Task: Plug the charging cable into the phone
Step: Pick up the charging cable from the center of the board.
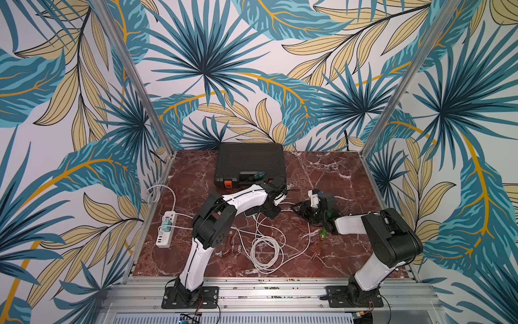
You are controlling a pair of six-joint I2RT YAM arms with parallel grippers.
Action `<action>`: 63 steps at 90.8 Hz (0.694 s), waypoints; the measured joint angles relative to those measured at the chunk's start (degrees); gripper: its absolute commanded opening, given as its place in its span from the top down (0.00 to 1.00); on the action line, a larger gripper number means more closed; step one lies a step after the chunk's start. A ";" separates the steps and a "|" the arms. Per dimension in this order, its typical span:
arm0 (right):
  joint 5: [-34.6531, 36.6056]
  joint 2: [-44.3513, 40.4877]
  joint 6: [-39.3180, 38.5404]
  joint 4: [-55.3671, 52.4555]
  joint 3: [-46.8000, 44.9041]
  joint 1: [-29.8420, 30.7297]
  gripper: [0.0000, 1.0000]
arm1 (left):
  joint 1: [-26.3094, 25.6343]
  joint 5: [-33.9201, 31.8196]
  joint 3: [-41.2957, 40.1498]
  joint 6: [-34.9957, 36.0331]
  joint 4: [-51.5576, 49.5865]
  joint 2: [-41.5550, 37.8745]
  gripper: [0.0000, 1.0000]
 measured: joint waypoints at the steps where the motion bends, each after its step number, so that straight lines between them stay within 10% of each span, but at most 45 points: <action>1: -0.20 0.00 0.00 0.00 -0.02 0.00 0.44 | 0.00 0.02 -0.02 0.00 0.02 -0.02 1.00; 63: 1.03 0.70 0.00 1.29 1.05 0.02 0.48 | 0.15 0.59 -0.74 0.00 0.79 -0.35 1.00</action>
